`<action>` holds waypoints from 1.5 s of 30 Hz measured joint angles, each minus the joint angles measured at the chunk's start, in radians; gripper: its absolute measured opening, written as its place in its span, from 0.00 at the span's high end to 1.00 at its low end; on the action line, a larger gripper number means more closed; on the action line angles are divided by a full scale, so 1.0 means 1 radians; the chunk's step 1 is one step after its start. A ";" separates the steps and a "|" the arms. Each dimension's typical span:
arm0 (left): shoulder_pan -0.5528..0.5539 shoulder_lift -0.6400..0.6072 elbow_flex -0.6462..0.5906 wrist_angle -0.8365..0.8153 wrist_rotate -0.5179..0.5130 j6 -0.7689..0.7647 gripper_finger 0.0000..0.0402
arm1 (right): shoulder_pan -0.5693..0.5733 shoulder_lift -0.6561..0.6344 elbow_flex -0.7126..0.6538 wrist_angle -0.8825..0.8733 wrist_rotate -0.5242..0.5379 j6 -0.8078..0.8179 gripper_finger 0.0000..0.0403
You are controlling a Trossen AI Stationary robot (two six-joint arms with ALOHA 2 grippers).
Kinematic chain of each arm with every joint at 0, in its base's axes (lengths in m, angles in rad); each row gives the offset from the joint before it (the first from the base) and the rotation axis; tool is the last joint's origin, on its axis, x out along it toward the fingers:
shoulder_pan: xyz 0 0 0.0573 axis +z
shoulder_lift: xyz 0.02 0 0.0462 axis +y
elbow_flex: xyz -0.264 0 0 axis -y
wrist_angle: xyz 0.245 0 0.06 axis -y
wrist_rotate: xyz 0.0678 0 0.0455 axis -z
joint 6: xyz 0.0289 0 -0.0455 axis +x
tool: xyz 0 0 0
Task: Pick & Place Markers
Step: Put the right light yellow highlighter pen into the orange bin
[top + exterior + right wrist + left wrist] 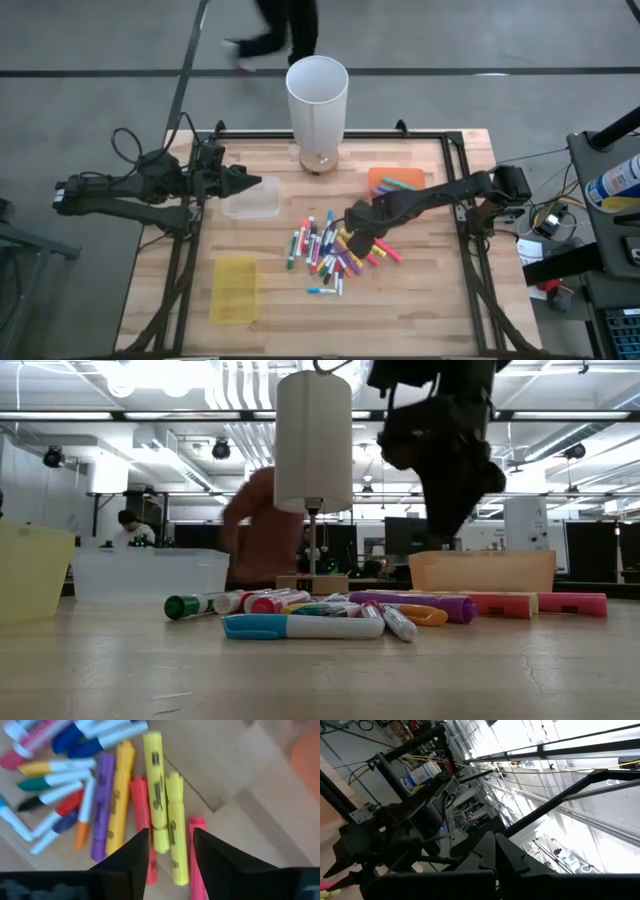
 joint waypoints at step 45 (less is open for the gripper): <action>0.000 0.013 0.000 -0.016 0.000 0.025 1.00 | 0.001 0.013 -0.307 0.393 0.035 -0.103 0.73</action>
